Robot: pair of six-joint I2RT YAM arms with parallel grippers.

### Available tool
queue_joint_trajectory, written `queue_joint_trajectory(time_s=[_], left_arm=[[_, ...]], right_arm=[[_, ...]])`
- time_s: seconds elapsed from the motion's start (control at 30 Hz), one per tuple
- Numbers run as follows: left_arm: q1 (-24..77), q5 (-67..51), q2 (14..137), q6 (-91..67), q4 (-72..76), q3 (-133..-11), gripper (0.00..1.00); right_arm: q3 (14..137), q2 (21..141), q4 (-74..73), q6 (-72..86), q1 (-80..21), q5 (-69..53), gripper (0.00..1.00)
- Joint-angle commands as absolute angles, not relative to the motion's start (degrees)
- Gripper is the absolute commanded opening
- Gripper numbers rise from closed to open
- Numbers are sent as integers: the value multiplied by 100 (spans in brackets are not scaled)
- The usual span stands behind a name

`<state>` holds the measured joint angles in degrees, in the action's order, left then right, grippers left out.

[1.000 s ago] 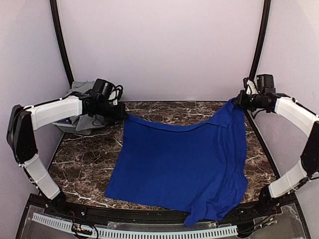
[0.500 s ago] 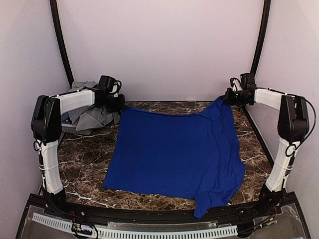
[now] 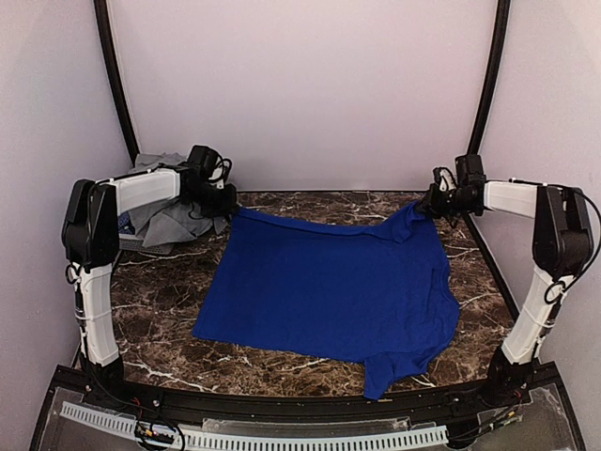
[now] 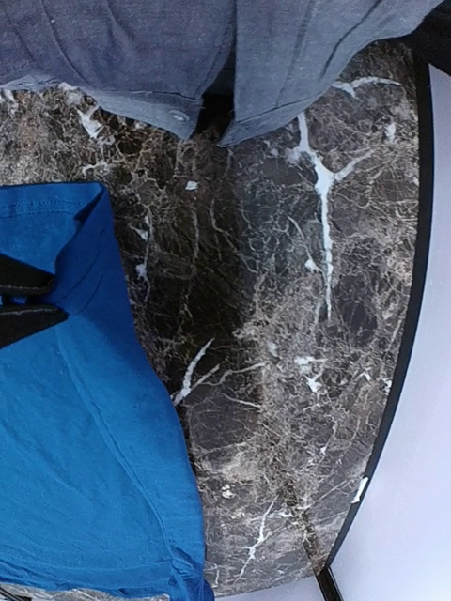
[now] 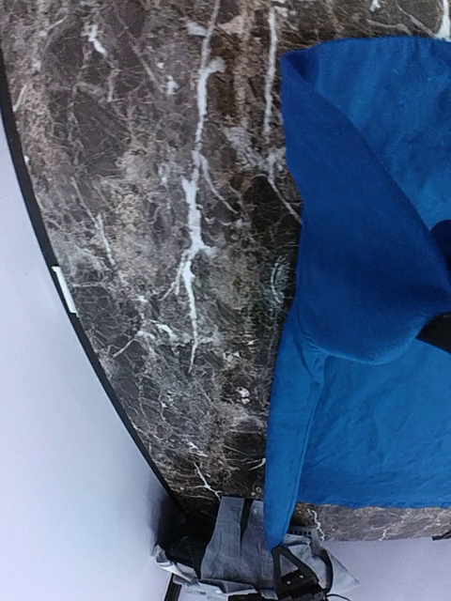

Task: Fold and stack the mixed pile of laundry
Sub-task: Fold the flattened T-shirt at the center of the board.

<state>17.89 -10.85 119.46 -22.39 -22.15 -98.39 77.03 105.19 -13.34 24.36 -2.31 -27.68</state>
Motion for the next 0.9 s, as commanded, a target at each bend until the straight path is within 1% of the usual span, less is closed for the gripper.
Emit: queue_joint_trajectory(time_s=[0.0, 0.23, 0.4, 0.63, 0.87], left_arm=[[1761, -1209, 11646, -2108, -2597, -9634, 0], [1749, -966, 11251, -1908, -3244, -9654, 0], [1748, -712, 11173, -1581, -3886, -9826, 0], [1740, -753, 11167, -1319, -4331, -9722, 0], [1740, -643, 11474, -1279, -4206, -9384, 0]], right_arm=[[7266, 9963, -1186, 2655, -217, -3054, 0], [6816, 9056, -1741, 2845, -220, -3015, 0], [6093, 8475, -1887, 2993, -215, -3042, 0], [5060, 7915, -1817, 3138, -220, -3060, 0], [4415, 7997, -1452, 3323, -225, -3279, 0]])
